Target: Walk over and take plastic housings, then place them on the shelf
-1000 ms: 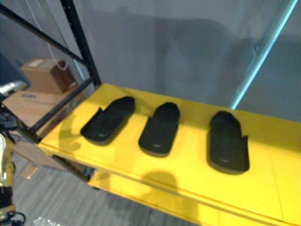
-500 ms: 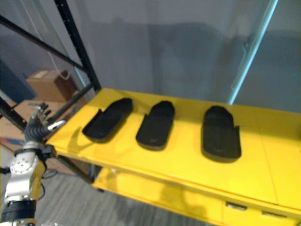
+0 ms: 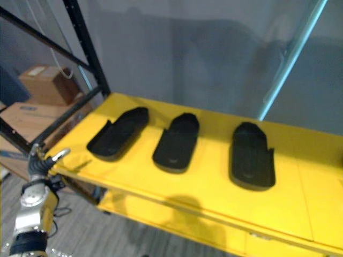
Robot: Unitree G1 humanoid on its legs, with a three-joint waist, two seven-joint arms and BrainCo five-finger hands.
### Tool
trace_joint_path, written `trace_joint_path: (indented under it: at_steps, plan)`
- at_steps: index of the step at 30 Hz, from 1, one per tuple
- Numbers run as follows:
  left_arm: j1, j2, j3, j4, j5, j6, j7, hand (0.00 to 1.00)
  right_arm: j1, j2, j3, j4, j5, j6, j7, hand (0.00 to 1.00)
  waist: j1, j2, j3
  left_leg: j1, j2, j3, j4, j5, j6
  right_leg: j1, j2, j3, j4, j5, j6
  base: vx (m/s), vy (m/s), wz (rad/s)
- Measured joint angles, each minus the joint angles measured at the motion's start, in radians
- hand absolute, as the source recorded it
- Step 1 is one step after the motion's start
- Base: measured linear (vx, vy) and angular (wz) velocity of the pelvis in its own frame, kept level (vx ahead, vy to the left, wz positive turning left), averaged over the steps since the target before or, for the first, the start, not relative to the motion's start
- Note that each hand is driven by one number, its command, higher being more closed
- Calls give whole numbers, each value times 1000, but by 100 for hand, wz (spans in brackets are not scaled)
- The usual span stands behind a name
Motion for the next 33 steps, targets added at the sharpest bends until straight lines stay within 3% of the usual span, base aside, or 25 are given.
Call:
trace_joint_path:
  at_steps: [4,14,20,25,29,33]
  plan:
    - [0,-10,-3,8,-1,-5,-27,0,2,-11,9,-5,-58,-6,40,0,0,17,14,-2,-1,-3,0,-1,1,0,0,-2,-3,-4,-6,-4,-3,1]
    - [-32,21,-20,113,-26,-24,-136,0,-36,-15,68,-22,-70,-15,65,0,2,7,23,-29,-12,-50,1,0,2,2,-3,-48,-4,-6,-7,26,-13,14]
    - [-34,57,-30,128,-41,-44,-197,0,-64,-31,69,-21,-71,3,66,0,2,18,30,-22,-8,-47,5,0,2,2,-3,-43,9,-6,-7,20,-12,0]
    - [-48,80,-51,166,-49,-51,-208,0,-62,-48,69,-20,-73,6,67,0,0,27,38,-8,-5,-27,1,-1,1,1,-4,-22,11,-6,-7,-24,-11,-14]
    - [-68,80,-51,166,-52,-98,-205,0,-46,-50,69,-20,-80,22,66,0,0,30,50,-8,-4,-26,1,-1,1,-1,-4,-18,12,-7,-10,-47,-6,-3]
    - [-82,84,-50,165,-75,-112,-204,0,-49,-51,69,-20,-78,24,66,0,0,33,82,-11,-4,-28,6,-1,1,-7,-4,-16,17,-10,-14,0,0,0]
